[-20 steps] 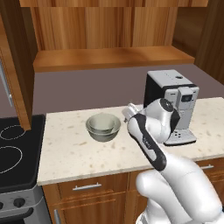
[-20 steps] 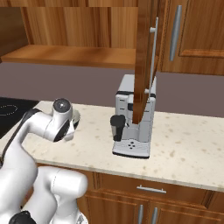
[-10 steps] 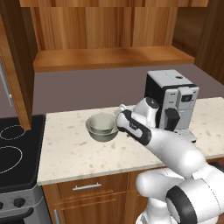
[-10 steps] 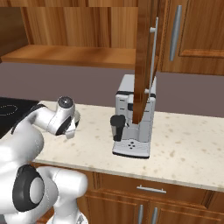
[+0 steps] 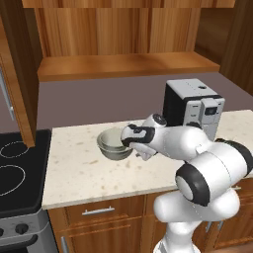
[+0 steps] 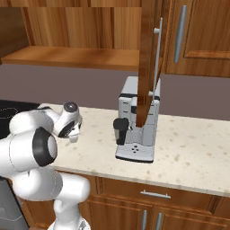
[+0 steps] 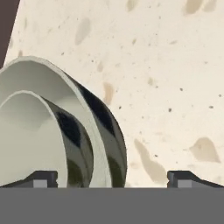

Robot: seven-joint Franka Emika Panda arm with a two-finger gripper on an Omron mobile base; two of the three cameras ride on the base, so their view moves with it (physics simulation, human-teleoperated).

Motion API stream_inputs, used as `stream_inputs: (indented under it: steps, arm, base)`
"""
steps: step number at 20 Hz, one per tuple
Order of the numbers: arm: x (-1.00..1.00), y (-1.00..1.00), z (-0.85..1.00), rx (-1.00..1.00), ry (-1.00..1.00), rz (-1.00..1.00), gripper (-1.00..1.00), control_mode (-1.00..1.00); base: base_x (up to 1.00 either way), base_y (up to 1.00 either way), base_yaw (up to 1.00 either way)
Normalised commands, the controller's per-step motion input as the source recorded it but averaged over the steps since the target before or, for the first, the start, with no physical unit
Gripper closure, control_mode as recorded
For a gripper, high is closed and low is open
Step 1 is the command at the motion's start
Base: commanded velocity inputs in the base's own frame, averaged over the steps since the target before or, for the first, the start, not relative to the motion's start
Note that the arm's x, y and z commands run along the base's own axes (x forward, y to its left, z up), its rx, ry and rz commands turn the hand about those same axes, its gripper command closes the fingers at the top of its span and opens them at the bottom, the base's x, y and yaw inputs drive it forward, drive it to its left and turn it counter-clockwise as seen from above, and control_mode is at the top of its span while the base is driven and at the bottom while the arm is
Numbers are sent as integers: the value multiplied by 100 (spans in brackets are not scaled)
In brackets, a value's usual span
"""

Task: Pick up the bowls on the counter and stack them on top of one another in the open cabinet. Place the smaller bowl on top of the larger bowl.

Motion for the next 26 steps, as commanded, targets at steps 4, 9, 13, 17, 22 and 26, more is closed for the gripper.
stream_inputs:
  steps: [4,9,13,17,22,26]
  arm:
    - [37,14,-52,-4,4,0,-100,-100]
    - [23,8,-33,-5,2,0,100,-100]
    - [0,0,0,0,0,0,100,-100]
    - [-3,0,21,0,0,0,100,-100]
    - [-17,0,64,2,-1,0,100,-100]
    - [-35,0,87,4,0,0,100,-100]
  base:
    - [0,0,0]
    - [0,0,0]
    - [0,0,0]
    - [0,0,0]
    - [0,0,0]
    - [0,0,0]
